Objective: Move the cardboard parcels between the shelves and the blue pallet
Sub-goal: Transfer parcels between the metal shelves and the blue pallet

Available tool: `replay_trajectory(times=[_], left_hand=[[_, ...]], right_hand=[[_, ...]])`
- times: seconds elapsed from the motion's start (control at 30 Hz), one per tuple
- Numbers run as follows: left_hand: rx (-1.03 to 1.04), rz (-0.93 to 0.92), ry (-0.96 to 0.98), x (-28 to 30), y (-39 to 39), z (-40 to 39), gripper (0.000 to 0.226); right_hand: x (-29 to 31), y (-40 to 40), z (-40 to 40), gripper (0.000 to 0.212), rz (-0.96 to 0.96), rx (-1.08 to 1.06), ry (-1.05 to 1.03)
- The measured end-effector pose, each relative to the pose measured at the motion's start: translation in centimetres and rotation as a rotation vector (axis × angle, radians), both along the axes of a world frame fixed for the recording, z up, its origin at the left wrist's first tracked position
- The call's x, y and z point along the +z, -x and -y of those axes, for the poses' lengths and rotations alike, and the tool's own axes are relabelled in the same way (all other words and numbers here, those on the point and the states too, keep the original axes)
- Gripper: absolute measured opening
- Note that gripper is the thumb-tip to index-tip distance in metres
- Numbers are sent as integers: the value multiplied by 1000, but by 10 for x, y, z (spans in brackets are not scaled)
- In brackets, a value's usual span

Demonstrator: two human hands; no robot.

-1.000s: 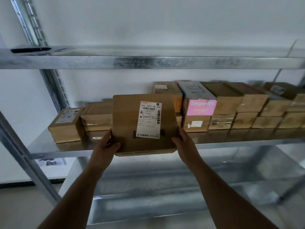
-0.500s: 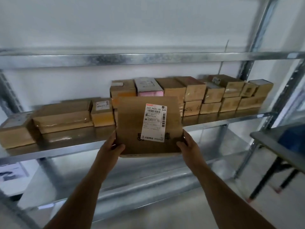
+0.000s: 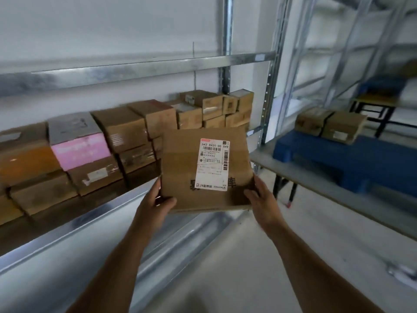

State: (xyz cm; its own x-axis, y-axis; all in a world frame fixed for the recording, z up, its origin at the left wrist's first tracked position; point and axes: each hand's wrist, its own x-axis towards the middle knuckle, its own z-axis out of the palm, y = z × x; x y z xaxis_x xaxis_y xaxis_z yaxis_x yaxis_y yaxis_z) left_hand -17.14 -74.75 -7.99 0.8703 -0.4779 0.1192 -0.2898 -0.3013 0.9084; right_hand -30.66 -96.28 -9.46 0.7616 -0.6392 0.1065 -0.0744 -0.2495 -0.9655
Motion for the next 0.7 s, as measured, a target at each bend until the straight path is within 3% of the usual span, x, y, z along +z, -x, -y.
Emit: replay_trajectory(times=[0.7], left_hand=[[-614, 14, -50, 7, -69, 402, 53]], right_hand=[[1, 27, 282, 47, 15, -677, -81]])
